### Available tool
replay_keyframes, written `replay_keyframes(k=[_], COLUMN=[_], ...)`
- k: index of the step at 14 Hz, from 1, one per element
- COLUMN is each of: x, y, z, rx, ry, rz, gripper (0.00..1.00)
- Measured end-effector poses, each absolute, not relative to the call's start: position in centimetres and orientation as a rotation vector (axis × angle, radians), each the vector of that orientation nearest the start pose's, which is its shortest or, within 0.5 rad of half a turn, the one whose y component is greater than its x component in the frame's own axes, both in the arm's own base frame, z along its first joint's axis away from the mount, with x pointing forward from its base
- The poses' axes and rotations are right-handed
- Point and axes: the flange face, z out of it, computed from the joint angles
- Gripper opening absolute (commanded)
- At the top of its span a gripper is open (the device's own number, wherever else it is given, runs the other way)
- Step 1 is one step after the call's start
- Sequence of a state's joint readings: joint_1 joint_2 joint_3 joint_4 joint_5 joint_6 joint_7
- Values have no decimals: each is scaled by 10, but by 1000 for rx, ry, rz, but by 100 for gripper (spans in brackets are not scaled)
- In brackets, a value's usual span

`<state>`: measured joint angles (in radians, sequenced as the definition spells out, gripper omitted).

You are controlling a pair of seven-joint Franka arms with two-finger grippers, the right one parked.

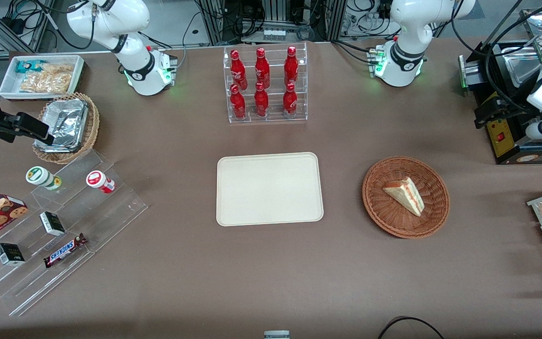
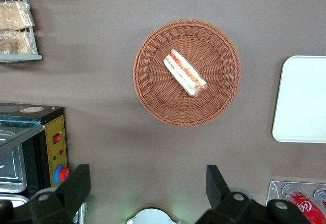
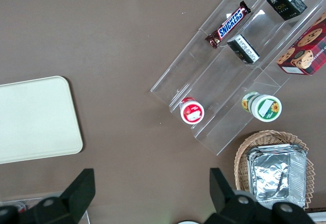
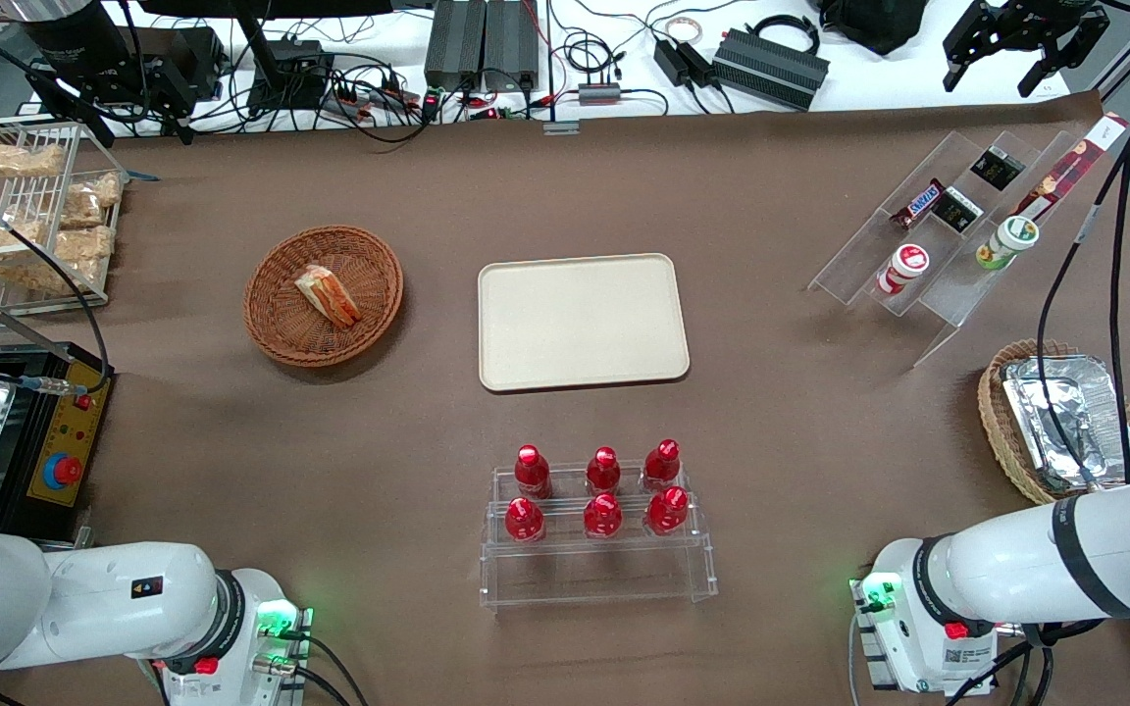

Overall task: Place sandwich from basket to tray
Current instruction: 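Move the left gripper over the sandwich in the wicker basket, then lower the left gripper and close it on the wrapped sandwich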

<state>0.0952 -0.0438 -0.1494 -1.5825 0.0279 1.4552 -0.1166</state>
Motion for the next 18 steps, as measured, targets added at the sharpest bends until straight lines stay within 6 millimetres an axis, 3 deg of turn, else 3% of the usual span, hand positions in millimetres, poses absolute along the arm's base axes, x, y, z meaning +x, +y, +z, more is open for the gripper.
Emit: replay_keyframes(k=[4,6,10,13,18], x=[529,532,553,560,554], y=[-27,-27,-28,-47,-78], z=[632,620,550,488,410], rx=[-3096,-3094,-3088,-3073,-3011], ry=[-104,-104,-161,-353,-807], rz=[129,168,245,190,66], gripper=[100,100,100,100,100])
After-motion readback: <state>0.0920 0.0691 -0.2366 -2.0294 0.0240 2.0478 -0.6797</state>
